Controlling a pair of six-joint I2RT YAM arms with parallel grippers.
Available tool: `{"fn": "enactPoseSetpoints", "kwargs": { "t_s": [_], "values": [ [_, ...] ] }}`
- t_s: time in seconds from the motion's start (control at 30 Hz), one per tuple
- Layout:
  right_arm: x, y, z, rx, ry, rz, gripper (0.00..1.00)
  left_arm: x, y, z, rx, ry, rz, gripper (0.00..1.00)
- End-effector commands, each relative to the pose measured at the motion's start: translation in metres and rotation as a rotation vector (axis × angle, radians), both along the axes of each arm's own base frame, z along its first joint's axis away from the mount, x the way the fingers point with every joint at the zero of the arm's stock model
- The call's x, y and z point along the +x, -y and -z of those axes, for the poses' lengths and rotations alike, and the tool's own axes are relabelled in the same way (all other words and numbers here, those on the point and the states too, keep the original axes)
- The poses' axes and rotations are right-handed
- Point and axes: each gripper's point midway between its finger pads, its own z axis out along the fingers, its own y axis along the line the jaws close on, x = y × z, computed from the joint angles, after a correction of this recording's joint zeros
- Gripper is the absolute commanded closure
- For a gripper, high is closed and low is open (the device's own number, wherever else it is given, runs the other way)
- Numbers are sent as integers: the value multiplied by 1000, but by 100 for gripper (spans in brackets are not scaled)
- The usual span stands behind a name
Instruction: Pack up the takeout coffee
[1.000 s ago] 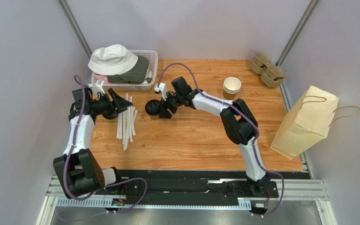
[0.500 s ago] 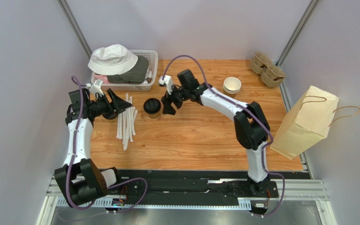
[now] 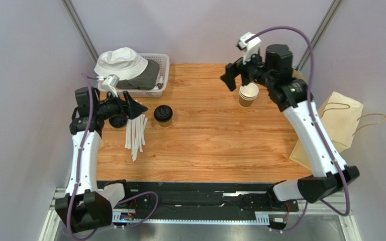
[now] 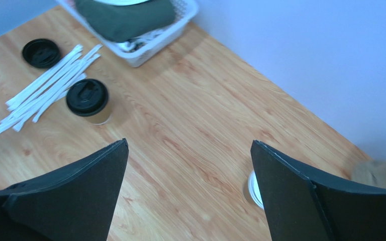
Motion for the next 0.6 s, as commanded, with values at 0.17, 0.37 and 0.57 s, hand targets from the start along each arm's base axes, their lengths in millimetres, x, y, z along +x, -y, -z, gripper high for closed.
{"fn": "enactPoseSetpoints", "kwargs": {
  "t_s": [0.17, 0.37, 0.57],
  "values": [
    [-47, 143, 10, -44, -125, 433, 0, -18, 49, -16, 187, 204, 204, 18],
    [-3, 201, 36, -202, -161, 588, 1, -13, 64, -18, 181, 201, 260, 18],
    [78, 265, 42, -416, -171, 712, 5, -8, 64, -17, 190, 196, 245, 18]
  ]
}}
